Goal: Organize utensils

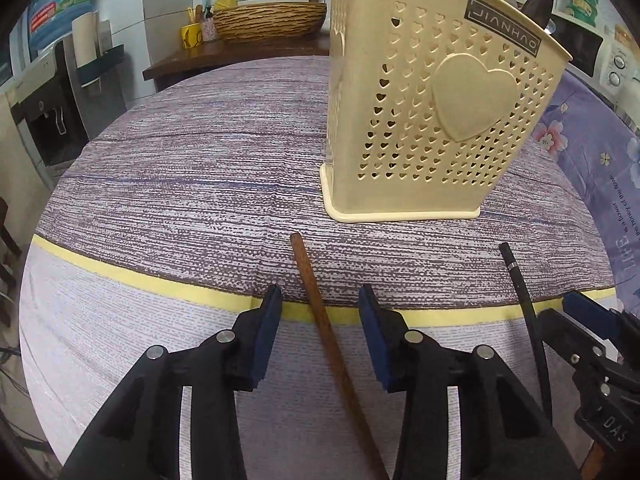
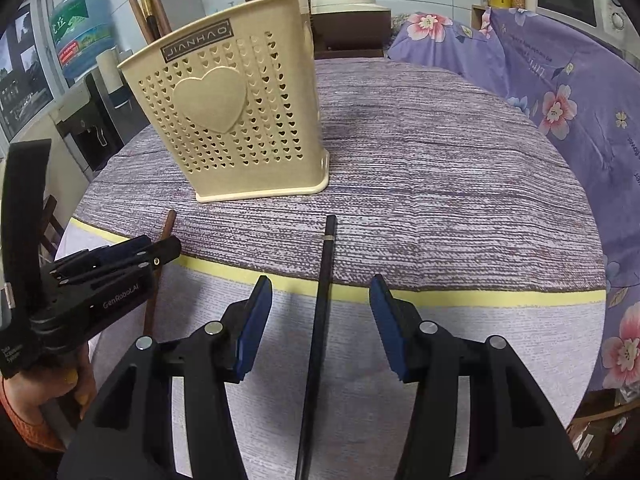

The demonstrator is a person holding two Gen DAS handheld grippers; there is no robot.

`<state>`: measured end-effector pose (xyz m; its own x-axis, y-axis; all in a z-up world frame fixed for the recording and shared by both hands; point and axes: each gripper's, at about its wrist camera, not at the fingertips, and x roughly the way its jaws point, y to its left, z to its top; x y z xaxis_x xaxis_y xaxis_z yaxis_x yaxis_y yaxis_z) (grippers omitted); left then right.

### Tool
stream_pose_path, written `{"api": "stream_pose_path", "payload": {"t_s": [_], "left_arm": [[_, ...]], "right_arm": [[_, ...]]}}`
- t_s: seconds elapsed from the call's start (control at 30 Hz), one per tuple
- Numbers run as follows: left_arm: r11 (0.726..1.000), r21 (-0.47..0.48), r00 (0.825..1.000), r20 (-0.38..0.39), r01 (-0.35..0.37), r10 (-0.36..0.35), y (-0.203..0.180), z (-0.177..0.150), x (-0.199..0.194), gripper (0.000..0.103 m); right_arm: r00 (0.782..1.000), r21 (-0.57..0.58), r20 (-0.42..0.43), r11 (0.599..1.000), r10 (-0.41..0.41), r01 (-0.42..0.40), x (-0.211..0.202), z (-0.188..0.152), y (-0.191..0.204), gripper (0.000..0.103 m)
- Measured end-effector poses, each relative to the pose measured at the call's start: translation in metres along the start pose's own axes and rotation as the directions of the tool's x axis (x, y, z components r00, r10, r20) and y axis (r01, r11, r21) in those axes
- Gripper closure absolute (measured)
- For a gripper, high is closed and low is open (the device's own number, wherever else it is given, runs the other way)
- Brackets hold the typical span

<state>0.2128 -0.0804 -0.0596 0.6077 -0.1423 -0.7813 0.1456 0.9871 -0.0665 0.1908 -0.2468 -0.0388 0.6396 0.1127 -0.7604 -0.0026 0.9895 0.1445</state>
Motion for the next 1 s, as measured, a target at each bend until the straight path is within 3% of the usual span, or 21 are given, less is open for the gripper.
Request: {"api": "stream_pose_path", "payload": {"t_s": [0.1, 0.47, 0.8, 1.0], "left_arm": [[1.0, -0.001, 1.0, -0.002, 0.008, -0.008, 0.0, 0.002, 0.002, 0.064], [1.0, -0.004, 1.0, -0.011, 0.016, -0.016, -0.001, 0.017, 0.013, 0.092], [1.0, 0.001, 1.0, -0.008, 0.006, -0.006, -0.003, 0.016, 0.012, 0.093], [0.999, -0.012, 0.999, 0.012, 0.036, -0.036, -0.002, 0.017, 0.002, 0.094]], "right_arm": [[1.0, -0.017, -0.028, 1.0, -0.004, 0.004, 0.013, 0.005, 0.004, 0.06], [0.998, -0.021, -0.057, 0.999, -0.031, 0.03, 0.045, 0.026, 0.005, 0.092], [0.998, -0.029, -0.044, 0.999, -0.039, 0.038, 0.043, 0.023, 0.007, 0.094], [1.0, 0.008, -0.023, 1.0, 0.0, 0.0, 0.034, 0.021, 0.0, 0.094]]}}
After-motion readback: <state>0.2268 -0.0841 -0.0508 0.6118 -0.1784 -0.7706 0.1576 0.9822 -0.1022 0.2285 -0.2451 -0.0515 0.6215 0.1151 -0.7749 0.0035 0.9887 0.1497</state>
